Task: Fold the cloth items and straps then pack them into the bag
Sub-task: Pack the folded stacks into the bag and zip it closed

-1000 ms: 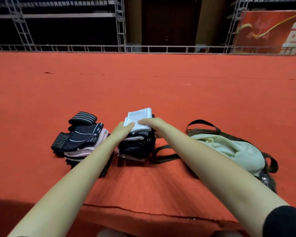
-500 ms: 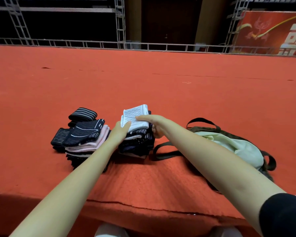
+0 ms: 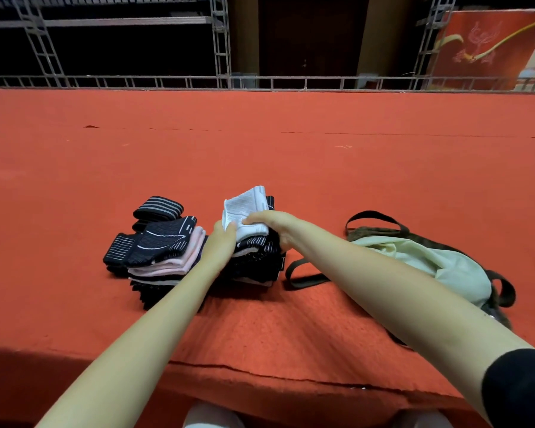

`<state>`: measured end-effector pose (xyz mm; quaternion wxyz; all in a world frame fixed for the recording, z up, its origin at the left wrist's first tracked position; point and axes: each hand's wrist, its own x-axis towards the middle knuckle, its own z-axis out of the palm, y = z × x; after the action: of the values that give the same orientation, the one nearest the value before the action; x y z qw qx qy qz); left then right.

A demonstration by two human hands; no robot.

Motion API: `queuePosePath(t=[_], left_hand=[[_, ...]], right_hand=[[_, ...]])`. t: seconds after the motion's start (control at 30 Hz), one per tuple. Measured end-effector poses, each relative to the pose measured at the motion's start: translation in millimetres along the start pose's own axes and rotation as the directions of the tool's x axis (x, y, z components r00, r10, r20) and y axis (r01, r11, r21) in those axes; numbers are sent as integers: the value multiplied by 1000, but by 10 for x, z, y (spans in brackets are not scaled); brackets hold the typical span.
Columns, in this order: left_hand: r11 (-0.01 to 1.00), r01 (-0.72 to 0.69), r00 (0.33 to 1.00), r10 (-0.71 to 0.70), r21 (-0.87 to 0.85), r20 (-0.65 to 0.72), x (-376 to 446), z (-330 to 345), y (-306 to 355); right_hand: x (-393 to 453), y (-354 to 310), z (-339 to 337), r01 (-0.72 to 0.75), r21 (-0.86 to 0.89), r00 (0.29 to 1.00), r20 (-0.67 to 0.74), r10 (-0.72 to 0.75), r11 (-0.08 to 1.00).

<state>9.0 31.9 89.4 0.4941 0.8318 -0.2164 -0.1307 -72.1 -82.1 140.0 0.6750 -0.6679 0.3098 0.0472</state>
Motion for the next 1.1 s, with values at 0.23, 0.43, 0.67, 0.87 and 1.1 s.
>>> queuePosePath(t=[0.23,0.43,0.67,0.87,1.1], left_hand=[[969,-244,965,238,-41,-114,29,-199,397],[842,-299,952,233,-449,-197,-88,-51,926],[819,-388,917,388,-422,-90,-548,1009,1188],[921,-356,917,377,-160,126,-476,1929,1065],[944,-296,908,231,145,349,-292,2328,738]], right_hand=[[-196,-100,-265,91,187,996,3,-93,978],[-904,-353,-1040,287,304,955,-164,-247,908],[-1441,263,-2186,433,377,868,-419,-267,819],[-1323,1096,-2608,475,498,836,-512,-196,726],[-1143,1596,-2855,237,330,948,-283,-144,914]])
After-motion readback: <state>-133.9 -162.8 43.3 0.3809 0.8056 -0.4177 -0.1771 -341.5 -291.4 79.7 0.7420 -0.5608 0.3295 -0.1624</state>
